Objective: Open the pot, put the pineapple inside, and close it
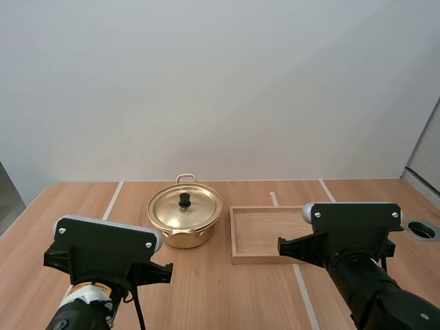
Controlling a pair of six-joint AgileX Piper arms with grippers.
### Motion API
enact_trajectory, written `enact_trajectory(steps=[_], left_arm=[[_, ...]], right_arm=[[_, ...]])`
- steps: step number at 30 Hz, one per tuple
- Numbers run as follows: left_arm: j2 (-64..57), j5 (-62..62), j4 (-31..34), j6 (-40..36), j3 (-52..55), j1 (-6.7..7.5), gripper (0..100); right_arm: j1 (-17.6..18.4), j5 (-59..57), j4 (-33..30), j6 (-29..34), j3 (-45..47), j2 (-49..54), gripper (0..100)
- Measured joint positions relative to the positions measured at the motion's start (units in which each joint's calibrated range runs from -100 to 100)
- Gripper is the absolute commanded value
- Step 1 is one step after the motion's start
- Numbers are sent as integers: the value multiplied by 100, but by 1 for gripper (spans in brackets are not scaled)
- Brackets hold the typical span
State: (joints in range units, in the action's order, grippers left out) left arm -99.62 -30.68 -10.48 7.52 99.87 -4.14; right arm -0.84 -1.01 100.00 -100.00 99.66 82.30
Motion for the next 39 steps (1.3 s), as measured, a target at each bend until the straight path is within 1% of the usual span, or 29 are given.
enact_trajectory(steps=[8, 14, 19, 21, 23, 27, 28, 29, 30, 31, 33, 35, 36, 38, 39], left_arm=[[0, 0, 0, 0, 0, 0, 0], [0, 0, 0, 0, 0, 0, 0], [0, 0, 0, 0, 0, 0, 0], [0, 0, 0, 0, 0, 0, 0], [0, 0, 0, 0, 0, 0, 0], [0, 0, 0, 0, 0, 0, 0], [0, 0, 0, 0, 0, 0, 0], [0, 0, 0, 0, 0, 0, 0], [0, 0, 0, 0, 0, 0, 0], [0, 0, 0, 0, 0, 0, 0], [0, 0, 0, 0, 0, 0, 0], [0, 0, 0, 0, 0, 0, 0], [0, 0, 0, 0, 0, 0, 0], [0, 0, 0, 0, 0, 0, 0], [0, 0, 0, 0, 0, 0, 0]], right_arm=[[0, 38, 0, 0, 0, 1201, 0], [0, 258, 0, 0, 5, 1385, 0], [0, -14, -27, 0, -6, 1385, 0], [0, -52, -214, 0, -182, 1385, 0], [0, 26, -536, 0, -437, 1385, 0], [0, 280, -818, 62, -576, 1385, 0], [0, 325, -997, 228, -576, 1385, 0], [0, 342, -1314, 546, -576, 1385, 0], [0, 342, -1651, 907, -576, 1385, 0], [0, 342, -2145, 1442, -576, 1372, 0], [0, 342, -3455, 2664, -576, 1372, 0], [0, 251, -4889, 4048, -576, 1372, 0], [0, 101, -5454, 4699, -576, 1372, 0], [0, -456, -6710, 5866, -545, 1372, 0], [0, -748, -7153, 6258, -483, 1372, 0]])
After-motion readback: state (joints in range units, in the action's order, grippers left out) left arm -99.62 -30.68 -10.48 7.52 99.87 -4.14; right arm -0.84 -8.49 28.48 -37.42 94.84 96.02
